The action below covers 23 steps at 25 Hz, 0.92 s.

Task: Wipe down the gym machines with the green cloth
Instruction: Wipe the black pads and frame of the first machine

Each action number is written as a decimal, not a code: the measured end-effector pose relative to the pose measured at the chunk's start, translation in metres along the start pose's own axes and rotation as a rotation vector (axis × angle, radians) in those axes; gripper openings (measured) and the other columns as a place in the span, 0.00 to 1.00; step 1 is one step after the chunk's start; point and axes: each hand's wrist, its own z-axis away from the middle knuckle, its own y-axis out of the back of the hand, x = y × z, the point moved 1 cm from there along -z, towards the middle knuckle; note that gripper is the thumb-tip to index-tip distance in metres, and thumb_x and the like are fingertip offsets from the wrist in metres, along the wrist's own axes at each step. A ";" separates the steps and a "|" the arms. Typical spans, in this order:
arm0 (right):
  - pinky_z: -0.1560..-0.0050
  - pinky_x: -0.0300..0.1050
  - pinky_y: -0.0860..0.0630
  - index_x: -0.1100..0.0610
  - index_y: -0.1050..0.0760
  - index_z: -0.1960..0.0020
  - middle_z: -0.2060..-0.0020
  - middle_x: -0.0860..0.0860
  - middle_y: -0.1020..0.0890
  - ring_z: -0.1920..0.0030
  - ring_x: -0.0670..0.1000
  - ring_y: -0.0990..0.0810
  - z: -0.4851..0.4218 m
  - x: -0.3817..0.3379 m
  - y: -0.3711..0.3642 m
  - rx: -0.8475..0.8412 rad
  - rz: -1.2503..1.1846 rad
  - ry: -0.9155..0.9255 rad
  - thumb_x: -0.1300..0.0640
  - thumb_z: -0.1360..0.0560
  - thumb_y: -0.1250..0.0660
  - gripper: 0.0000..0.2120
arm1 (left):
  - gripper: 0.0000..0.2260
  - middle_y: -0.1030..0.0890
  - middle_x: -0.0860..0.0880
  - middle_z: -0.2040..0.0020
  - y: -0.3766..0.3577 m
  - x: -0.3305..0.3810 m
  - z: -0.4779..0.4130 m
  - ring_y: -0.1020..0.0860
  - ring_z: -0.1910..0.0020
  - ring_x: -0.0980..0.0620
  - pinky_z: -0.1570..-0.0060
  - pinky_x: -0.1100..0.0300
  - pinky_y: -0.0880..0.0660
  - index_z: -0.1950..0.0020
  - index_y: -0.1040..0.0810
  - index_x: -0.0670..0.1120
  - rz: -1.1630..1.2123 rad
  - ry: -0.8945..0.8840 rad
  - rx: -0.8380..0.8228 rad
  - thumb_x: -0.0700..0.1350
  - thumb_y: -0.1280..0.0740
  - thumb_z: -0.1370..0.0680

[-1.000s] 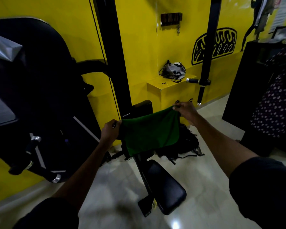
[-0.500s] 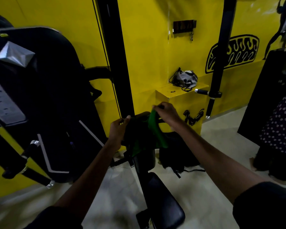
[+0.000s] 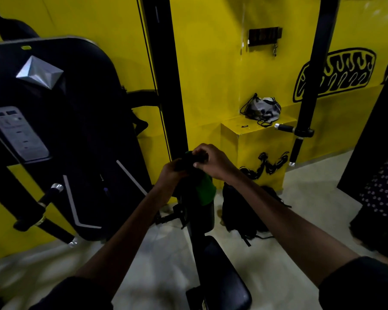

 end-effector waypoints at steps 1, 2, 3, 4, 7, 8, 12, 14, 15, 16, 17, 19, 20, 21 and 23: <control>0.39 0.49 0.25 0.53 0.27 0.32 0.33 0.53 0.26 0.35 0.54 0.25 -0.002 0.003 0.001 -0.045 0.039 0.018 0.55 0.25 0.26 0.23 | 0.16 0.17 0.37 0.44 0.004 0.002 0.000 0.18 0.45 0.37 0.41 0.40 0.23 0.39 0.21 0.41 0.001 -0.004 -0.027 0.35 0.28 0.26; 0.37 0.51 0.25 0.52 0.30 0.30 0.31 0.52 0.29 0.34 0.53 0.26 -0.004 0.007 0.003 -0.108 0.070 0.015 0.51 0.25 0.26 0.26 | 0.16 0.18 0.37 0.43 0.009 0.003 -0.001 0.19 0.44 0.36 0.42 0.41 0.22 0.39 0.21 0.41 0.006 0.004 -0.057 0.34 0.28 0.26; 0.38 0.51 0.24 0.51 0.29 0.29 0.32 0.51 0.27 0.36 0.51 0.25 -0.005 0.008 0.006 -0.180 0.083 0.004 0.46 0.25 0.27 0.27 | 0.16 0.18 0.36 0.43 0.015 0.004 -0.003 0.19 0.44 0.36 0.44 0.43 0.21 0.39 0.21 0.42 0.026 0.024 -0.085 0.34 0.28 0.27; 0.42 0.48 0.22 0.51 0.25 0.32 0.36 0.50 0.22 0.40 0.48 0.22 -0.005 0.008 0.009 -0.238 0.082 -0.010 0.43 0.25 0.28 0.25 | 0.17 0.18 0.37 0.43 0.020 0.004 -0.004 0.19 0.44 0.37 0.47 0.45 0.21 0.40 0.22 0.42 0.062 0.045 -0.102 0.36 0.27 0.28; 0.64 0.31 0.28 0.46 0.20 0.51 0.59 0.41 0.18 0.58 0.40 0.20 -0.006 0.006 0.011 -0.250 0.105 0.014 0.40 0.25 0.28 0.10 | 0.17 0.19 0.40 0.43 0.027 -0.011 0.001 0.19 0.45 0.40 0.47 0.45 0.22 0.39 0.22 0.44 0.159 0.142 -0.113 0.41 0.26 0.27; 0.68 0.28 0.32 0.43 0.24 0.56 0.62 0.39 0.21 0.61 0.37 0.22 -0.006 0.005 0.011 -0.217 0.094 0.047 0.42 0.25 0.28 0.07 | 0.16 0.18 0.41 0.41 0.027 -0.021 0.005 0.19 0.43 0.41 0.44 0.45 0.23 0.38 0.23 0.43 0.136 0.182 -0.130 0.41 0.28 0.24; 0.66 0.38 0.31 0.57 0.26 0.51 0.59 0.49 0.20 0.61 0.47 0.21 -0.008 0.010 0.014 -0.081 0.058 0.128 0.49 0.23 0.28 0.12 | 0.11 0.16 0.45 0.43 0.024 -0.054 0.022 0.18 0.43 0.47 0.47 0.57 0.21 0.41 0.20 0.43 0.010 0.219 -0.169 0.35 0.33 0.22; 0.61 0.43 0.32 0.63 0.26 0.46 0.54 0.53 0.21 0.58 0.51 0.23 -0.007 0.015 0.012 -0.008 0.106 0.215 0.53 0.23 0.28 0.15 | 0.09 0.15 0.45 0.46 0.023 -0.054 0.023 0.17 0.46 0.46 0.52 0.58 0.20 0.44 0.19 0.44 0.065 0.233 -0.085 0.36 0.33 0.21; 0.59 0.42 0.33 0.64 0.26 0.43 0.52 0.55 0.22 0.55 0.52 0.24 -0.005 0.016 0.008 0.023 0.163 0.285 0.55 0.22 0.28 0.15 | 0.08 0.15 0.44 0.47 0.023 -0.051 0.023 0.18 0.47 0.45 0.53 0.57 0.20 0.43 0.19 0.44 0.112 0.260 -0.052 0.37 0.34 0.21; 0.56 0.41 0.33 0.64 0.26 0.41 0.49 0.56 0.23 0.51 0.53 0.24 -0.001 0.016 0.002 0.047 0.225 0.352 0.57 0.23 0.28 0.15 | 0.08 0.16 0.44 0.47 0.022 -0.045 0.022 0.18 0.48 0.45 0.53 0.55 0.21 0.42 0.19 0.43 0.165 0.284 -0.036 0.40 0.34 0.20; 0.53 0.42 0.31 0.64 0.26 0.38 0.46 0.58 0.24 0.47 0.55 0.25 0.004 0.017 -0.004 0.057 0.284 0.400 0.60 0.24 0.28 0.17 | 0.10 0.16 0.43 0.47 0.023 -0.039 0.020 0.18 0.48 0.45 0.52 0.54 0.22 0.41 0.20 0.43 0.221 0.300 -0.031 0.43 0.34 0.21; 0.49 0.48 0.23 0.64 0.27 0.36 0.41 0.59 0.26 0.40 0.58 0.26 0.016 0.021 -0.020 0.044 0.336 0.420 0.67 0.27 0.27 0.21 | 0.18 0.17 0.41 0.46 0.025 -0.028 0.016 0.18 0.50 0.44 0.49 0.52 0.23 0.39 0.20 0.42 0.336 0.332 -0.037 0.52 0.34 0.22; 0.46 0.52 0.22 0.65 0.27 0.36 0.39 0.60 0.26 0.38 0.59 0.26 0.024 0.024 -0.029 0.039 0.324 0.408 0.68 0.29 0.27 0.22 | 0.21 0.17 0.41 0.45 0.025 -0.023 0.014 0.18 0.48 0.42 0.48 0.50 0.24 0.38 0.20 0.41 0.383 0.340 -0.050 0.55 0.35 0.22; 0.43 0.54 0.22 0.65 0.27 0.36 0.39 0.60 0.26 0.37 0.60 0.26 0.031 0.027 -0.038 0.040 0.306 0.408 0.68 0.30 0.27 0.23 | 0.24 0.18 0.40 0.42 0.025 -0.020 0.011 0.19 0.44 0.40 0.44 0.48 0.24 0.36 0.21 0.41 0.402 0.342 -0.072 0.59 0.36 0.21; 0.37 0.55 0.24 0.64 0.26 0.35 0.37 0.59 0.26 0.35 0.59 0.27 0.042 0.035 -0.055 0.018 0.308 0.454 0.61 0.27 0.27 0.22 | 0.29 0.21 0.38 0.36 0.026 -0.022 0.006 0.22 0.37 0.39 0.37 0.45 0.28 0.32 0.24 0.40 0.395 0.339 -0.126 0.62 0.35 0.22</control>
